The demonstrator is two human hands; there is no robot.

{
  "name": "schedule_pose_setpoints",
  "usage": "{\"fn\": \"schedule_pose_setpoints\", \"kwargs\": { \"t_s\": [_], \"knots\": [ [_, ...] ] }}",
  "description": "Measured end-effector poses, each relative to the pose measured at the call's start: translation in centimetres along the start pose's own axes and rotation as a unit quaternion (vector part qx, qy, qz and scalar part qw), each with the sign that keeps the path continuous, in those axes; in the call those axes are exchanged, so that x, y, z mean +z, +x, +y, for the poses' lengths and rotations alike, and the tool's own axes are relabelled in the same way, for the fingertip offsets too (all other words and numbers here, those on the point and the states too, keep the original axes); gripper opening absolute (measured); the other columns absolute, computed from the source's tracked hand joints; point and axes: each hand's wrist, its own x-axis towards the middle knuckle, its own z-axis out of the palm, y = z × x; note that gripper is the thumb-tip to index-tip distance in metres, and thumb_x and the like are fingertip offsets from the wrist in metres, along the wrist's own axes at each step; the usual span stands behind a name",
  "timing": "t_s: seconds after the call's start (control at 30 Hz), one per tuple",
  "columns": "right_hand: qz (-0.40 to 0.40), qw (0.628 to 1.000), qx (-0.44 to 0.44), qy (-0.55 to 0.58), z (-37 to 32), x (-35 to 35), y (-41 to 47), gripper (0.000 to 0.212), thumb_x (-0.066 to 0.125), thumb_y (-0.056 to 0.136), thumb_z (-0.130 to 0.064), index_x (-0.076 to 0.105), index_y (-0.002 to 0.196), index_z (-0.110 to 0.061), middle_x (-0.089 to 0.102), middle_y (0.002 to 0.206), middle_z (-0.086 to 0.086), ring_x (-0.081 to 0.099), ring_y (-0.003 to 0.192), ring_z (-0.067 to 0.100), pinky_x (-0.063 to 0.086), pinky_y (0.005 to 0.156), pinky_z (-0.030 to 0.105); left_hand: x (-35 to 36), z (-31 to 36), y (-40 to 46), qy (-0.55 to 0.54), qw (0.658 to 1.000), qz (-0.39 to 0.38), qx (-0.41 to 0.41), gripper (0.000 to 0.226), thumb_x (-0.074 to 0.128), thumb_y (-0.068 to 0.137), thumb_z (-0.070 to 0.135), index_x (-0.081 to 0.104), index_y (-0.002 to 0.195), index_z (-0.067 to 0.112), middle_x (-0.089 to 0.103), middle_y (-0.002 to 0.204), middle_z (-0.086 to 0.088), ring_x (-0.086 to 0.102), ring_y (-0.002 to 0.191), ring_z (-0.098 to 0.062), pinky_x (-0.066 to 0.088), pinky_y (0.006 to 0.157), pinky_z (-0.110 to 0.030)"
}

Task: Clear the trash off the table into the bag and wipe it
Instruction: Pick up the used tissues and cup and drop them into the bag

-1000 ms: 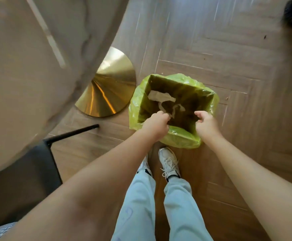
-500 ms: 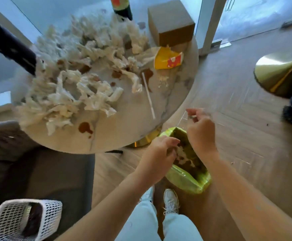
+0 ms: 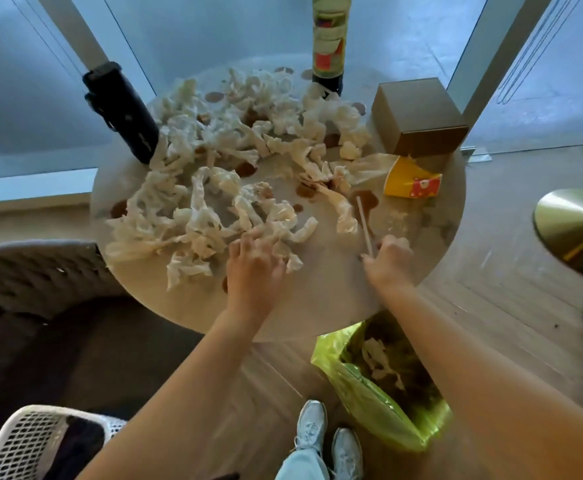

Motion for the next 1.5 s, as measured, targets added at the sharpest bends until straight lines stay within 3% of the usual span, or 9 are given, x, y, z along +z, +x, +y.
{"fn": "schedule_pose_setpoints", "kwargs": {
  "t_s": [0.33, 0.5, 0.7, 0.8, 0.93, 1.1, 1.23, 1.33, 1.5],
  "knots": [
    [-0.001, 0.997, 0.077, 0.014, -1.5, 1.4, 1.4, 0.013, 0.062, 0.084, -0.018, 0.061, 0.080, -0.005, 0.060, 0.081, 0.010, 0.062, 0.077, 0.026, 0.056, 0.072, 0.042, 2.4, -2.1, 6.0, 0.078, 0.985, -0.093, 0.124, 0.024, 0.049, 0.086, 0.011, 0.055, 0.109, 0.008, 0.056, 0.105, -0.011, 0.048, 0.093, -0.026, 0.036, 0.085, -0.031],
    [-0.001, 0.996, 0.081, 0.040, -1.8, 0.9, 1.3, 0.015, 0.062, 0.082, -0.020, 0.063, 0.082, -0.005, 0.060, 0.081, 0.009, 0.061, 0.078, 0.025, 0.055, 0.072, 0.039, 0.7, -1.1, 5.6, -0.053, 0.994, -0.012, 0.094, 0.020, 0.060, 0.077, -0.010, 0.061, 0.097, -0.005, 0.057, 0.096, -0.024, 0.058, 0.086, -0.037, 0.049, 0.081, -0.038],
    [0.035, 0.997, 0.016, 0.065, -0.8, -0.7, 0.4, 0.020, 0.063, 0.083, -0.024, 0.063, 0.083, -0.004, 0.061, 0.081, 0.008, 0.059, 0.075, 0.021, 0.050, 0.067, 0.032, -0.8, 2.6, 3.5, -0.164, 0.981, 0.071, 0.077, 0.015, 0.060, 0.083, -0.004, 0.064, 0.096, 0.000, 0.057, 0.098, -0.015, 0.055, 0.087, -0.018, 0.041, 0.082, -0.011],
    [0.050, 0.996, -0.011, 0.079, 1.0, -1.3, -0.5, 0.018, 0.062, 0.082, -0.022, 0.061, 0.078, -0.005, 0.059, 0.077, 0.006, 0.057, 0.075, 0.022, 0.051, 0.069, 0.035, -0.5, 5.6, 0.9, -0.208, 0.973, 0.067, 0.077, 0.013, 0.061, 0.083, -0.001, 0.066, 0.093, 0.005, 0.054, 0.094, -0.004, 0.050, 0.080, -0.003, 0.041, 0.078, -0.004],
    [0.061, 0.991, -0.070, 0.091, 5.2, -2.3, -2.4, 0.017, 0.062, 0.080, -0.016, 0.058, 0.069, -0.004, 0.057, 0.068, 0.008, 0.056, 0.064, 0.022, 0.051, 0.061, 0.034, 1.9, 9.9, -3.8, -0.244, 0.967, 0.032, 0.071, 0.011, 0.063, 0.080, -0.003, 0.068, 0.088, 0.005, 0.057, 0.092, -0.001, 0.057, 0.076, -0.005, 0.047, 0.070, -0.009],
    [0.054, 0.988, -0.097, 0.109, 13.4, -4.2, -5.7, 0.016, 0.067, 0.077, -0.010, 0.056, 0.065, -0.007, 0.055, 0.060, 0.003, 0.051, 0.054, 0.015, 0.046, 0.050, 0.025, 6.2, 15.0, -10.4, -0.315, 0.948, -0.045, -0.023, 0.010, 0.064, 0.082, 0.002, 0.068, 0.089, 0.008, 0.054, 0.091, 0.007, 0.059, 0.077, -0.009, 0.047, 0.069, -0.009],
    [0.007, 0.991, -0.072, 0.109, 22.4, -4.5, -8.1, 0.019, 0.070, 0.074, -0.004, 0.055, 0.064, -0.011, 0.048, 0.054, -0.005, 0.043, 0.046, 0.001, 0.031, 0.045, 0.010, 12.1, 17.0, -14.9, -0.279, 0.945, -0.127, -0.112, 0.007, 0.067, 0.082, 0.014, 0.066, 0.088, 0.011, 0.058, 0.090, 0.001, 0.060, 0.081, -0.008, 0.054, 0.072, -0.022],
    [-0.074, 0.995, 0.000, 0.070, 28.7, -2.9, -8.7, 0.015, 0.067, 0.079, -0.008, 0.057, 0.068, -0.011, 0.053, 0.059, 0.000, 0.049, 0.052, 0.008, 0.037, 0.047, 0.015, 16.9, 17.6, -16.9, -0.251, 0.923, -0.201, -0.210, 0.009, 0.065, 0.084, 0.015, 0.066, 0.093, 0.012, 0.057, 0.095, -0.001, 0.059, 0.088, -0.012, 0.052, 0.076, -0.023],
    [-0.211, 0.973, 0.093, -0.028, 35.0, 2.0, -6.3, 0.012, 0.055, 0.084, -0.015, 0.054, 0.075, -0.009, 0.056, 0.075, 0.005, 0.053, 0.068, 0.019, 0.037, 0.052, 0.024, 24.9, 17.0, -17.8, -0.187, 0.912, -0.220, -0.293, 0.011, 0.063, 0.084, 0.015, 0.067, 0.094, 0.012, 0.058, 0.100, -0.004, 0.056, 0.091, -0.014, 0.040, 0.078, -0.018]
  ]
}}
